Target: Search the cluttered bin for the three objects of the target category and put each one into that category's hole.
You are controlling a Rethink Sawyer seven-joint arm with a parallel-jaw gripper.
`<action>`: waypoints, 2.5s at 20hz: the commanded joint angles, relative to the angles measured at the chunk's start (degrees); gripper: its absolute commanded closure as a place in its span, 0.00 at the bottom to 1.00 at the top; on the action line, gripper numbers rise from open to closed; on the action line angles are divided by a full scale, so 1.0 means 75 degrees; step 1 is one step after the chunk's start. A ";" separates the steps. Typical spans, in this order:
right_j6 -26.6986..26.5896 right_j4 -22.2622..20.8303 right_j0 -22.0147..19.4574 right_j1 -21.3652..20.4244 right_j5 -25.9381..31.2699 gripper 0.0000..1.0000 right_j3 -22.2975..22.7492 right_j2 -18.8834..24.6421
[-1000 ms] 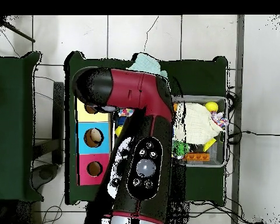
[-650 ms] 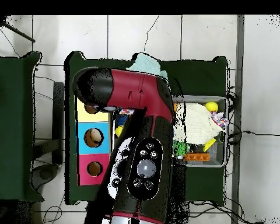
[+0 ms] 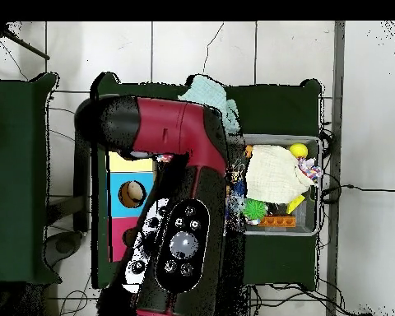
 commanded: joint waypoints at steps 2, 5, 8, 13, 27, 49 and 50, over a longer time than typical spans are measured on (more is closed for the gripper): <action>0.3156 0.0466 0.0306 0.0087 0.2372 1.00 -0.0775 -0.0147; 0.3350 0.0521 0.0369 0.0294 0.2689 1.00 -0.1269 -0.0072; 0.3501 0.0524 0.0394 0.0575 0.2847 1.00 -0.1691 0.0030; 0.3746 0.0522 0.0527 0.0897 0.2834 1.00 -0.1976 0.0164; 0.3666 0.0626 0.0613 0.1784 0.2153 1.00 -0.2591 0.0340; 0.2301 0.0657 -0.0057 0.1552 -0.0335 1.00 -0.0495 0.0942; 0.2216 0.0637 -0.0130 0.1577 -0.0442 1.00 -0.0453 0.0995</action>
